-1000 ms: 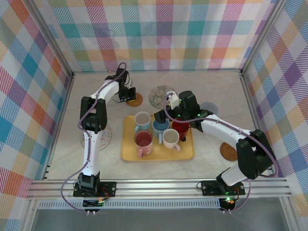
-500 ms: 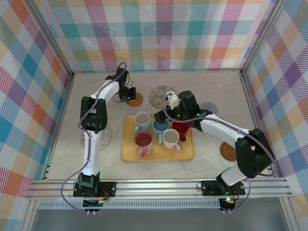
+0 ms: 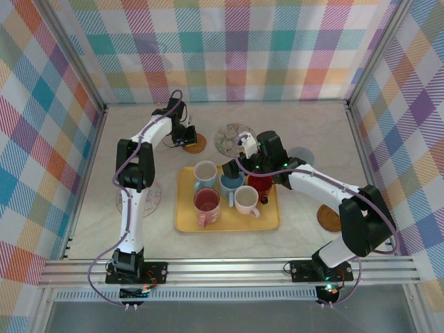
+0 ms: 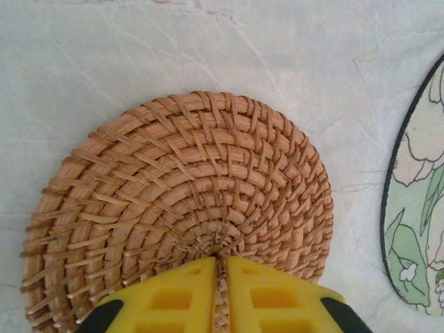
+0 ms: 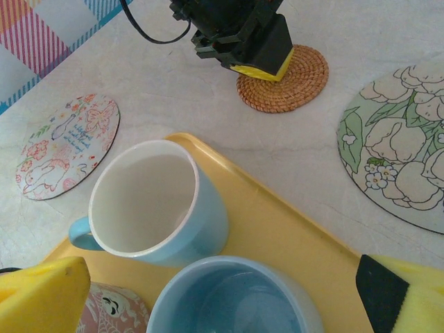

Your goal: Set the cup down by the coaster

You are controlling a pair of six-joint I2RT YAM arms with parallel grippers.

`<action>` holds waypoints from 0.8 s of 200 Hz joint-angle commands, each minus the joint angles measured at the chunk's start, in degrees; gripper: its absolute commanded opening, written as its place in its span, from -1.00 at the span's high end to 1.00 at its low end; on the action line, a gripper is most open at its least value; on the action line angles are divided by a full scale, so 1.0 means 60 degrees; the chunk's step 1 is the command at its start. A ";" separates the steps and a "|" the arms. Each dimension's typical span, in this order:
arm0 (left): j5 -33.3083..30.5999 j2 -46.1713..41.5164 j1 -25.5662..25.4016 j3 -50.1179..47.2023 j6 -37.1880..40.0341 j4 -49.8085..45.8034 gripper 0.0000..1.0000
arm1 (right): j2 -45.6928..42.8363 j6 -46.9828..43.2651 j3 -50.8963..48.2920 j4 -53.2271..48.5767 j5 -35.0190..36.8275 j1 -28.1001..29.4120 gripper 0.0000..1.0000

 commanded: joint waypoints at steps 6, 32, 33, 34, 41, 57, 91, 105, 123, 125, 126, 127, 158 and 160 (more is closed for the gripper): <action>-0.0067 -0.0474 -0.0085 -0.0153 -0.0263 0.0180 0.69 | -0.0108 -0.0173 0.0238 -0.0055 -0.0106 0.0068 -0.98; -0.0045 -0.0764 -0.0100 -0.0120 -0.0316 0.0135 0.65 | -0.0132 -0.0196 0.0245 -0.0053 -0.0121 0.0068 -0.97; -0.0049 -0.0778 -0.0107 -0.0117 -0.0313 0.0130 0.64 | -0.0131 -0.0198 0.0245 -0.0054 -0.0121 0.0068 -0.98; -0.0050 -0.0800 -0.0103 -0.0123 -0.0318 0.0128 0.64 | -0.0131 -0.0199 0.0245 -0.0047 -0.0121 0.0068 -0.97; -0.0069 -0.0902 -0.0107 -0.0102 -0.0309 0.0087 0.61 | -0.0145 -0.0200 0.0271 -0.0069 -0.0147 0.0068 -0.98; -0.0096 -0.1188 -0.0125 -0.0090 -0.0295 0.0012 0.61 | -0.0202 -0.0230 0.0369 -0.0218 -0.0193 0.0072 -0.97; -0.0239 -0.1895 -0.0151 -0.0081 -0.0182 -0.0197 0.54 | -0.0428 -0.0269 0.0534 -0.0376 -0.0245 0.0083 -0.97; -0.0405 -0.2282 -0.0157 -0.0098 -0.0048 -0.0456 0.49 | -0.0507 -0.0342 0.0638 -0.0471 -0.0253 0.0094 -0.97; -0.0646 -0.2909 -0.0158 -0.0364 0.0112 -0.0661 0.41 | -0.0624 -0.0482 0.0741 -0.0498 -0.0281 0.0105 -0.98; -0.0684 -0.2980 -0.0158 -0.0401 0.0126 -0.0672 0.40 | -0.0635 -0.0490 0.0743 -0.0484 -0.0293 0.0110 -0.98; -0.0698 -0.3014 -0.0158 -0.0419 0.0135 -0.0683 0.40 | -0.0646 -0.0499 0.0743 -0.0475 -0.0302 0.0104 -0.97; -0.0719 -0.3053 -0.0158 -0.0450 0.0140 -0.0689 0.39 | -0.0652 -0.0503 0.0743 -0.0470 -0.0307 0.0108 -0.98; -0.1227 -0.4279 -0.0173 -0.1134 0.0270 -0.1010 0.28 | -0.0830 -0.0780 0.0738 -0.0292 -0.0845 0.0170 -0.98; -0.1258 -0.4377 -0.0173 -0.1197 0.0275 -0.1016 0.27 | -0.0833 -0.0799 0.0756 -0.0319 -0.0888 0.0181 -0.97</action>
